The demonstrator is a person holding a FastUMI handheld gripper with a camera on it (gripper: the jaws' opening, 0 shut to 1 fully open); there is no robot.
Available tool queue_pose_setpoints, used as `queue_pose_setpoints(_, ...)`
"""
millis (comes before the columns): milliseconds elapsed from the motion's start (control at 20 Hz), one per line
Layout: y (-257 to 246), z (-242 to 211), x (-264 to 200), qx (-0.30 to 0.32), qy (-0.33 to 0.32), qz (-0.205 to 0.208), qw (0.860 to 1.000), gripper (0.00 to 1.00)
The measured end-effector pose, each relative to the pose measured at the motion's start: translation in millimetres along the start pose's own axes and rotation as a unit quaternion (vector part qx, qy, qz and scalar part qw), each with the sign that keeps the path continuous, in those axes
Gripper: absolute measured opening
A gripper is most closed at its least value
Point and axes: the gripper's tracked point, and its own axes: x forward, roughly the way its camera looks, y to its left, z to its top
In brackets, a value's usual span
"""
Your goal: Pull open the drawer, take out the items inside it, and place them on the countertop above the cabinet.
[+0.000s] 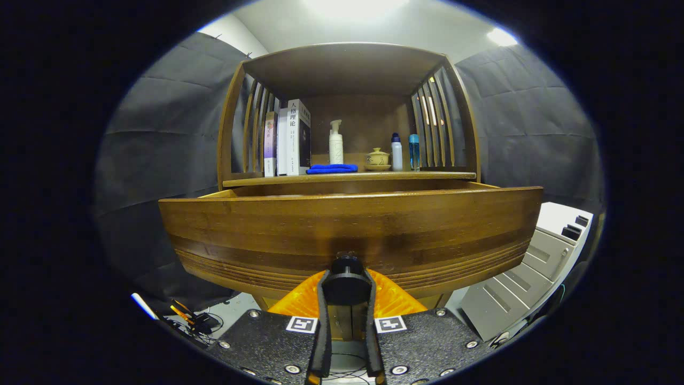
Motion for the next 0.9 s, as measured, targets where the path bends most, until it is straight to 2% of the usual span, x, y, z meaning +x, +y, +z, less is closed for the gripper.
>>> queue_pose_setpoints(450, 2, -2, -11, -0.001, -0.006, 0.003, 1.0, 0.25)
queue_pose_setpoints(600, 4, -2, -15, -0.012, 0.007, 0.017, 1.0, 0.38)
queue_pose_setpoints(750, 6, 47, -26, 0.003, -0.054, 0.035, 0.998, 0.6)
queue_pose_setpoints(900, -5, 85, -37, 0.034, -0.089, 0.012, 0.995, 0.81)
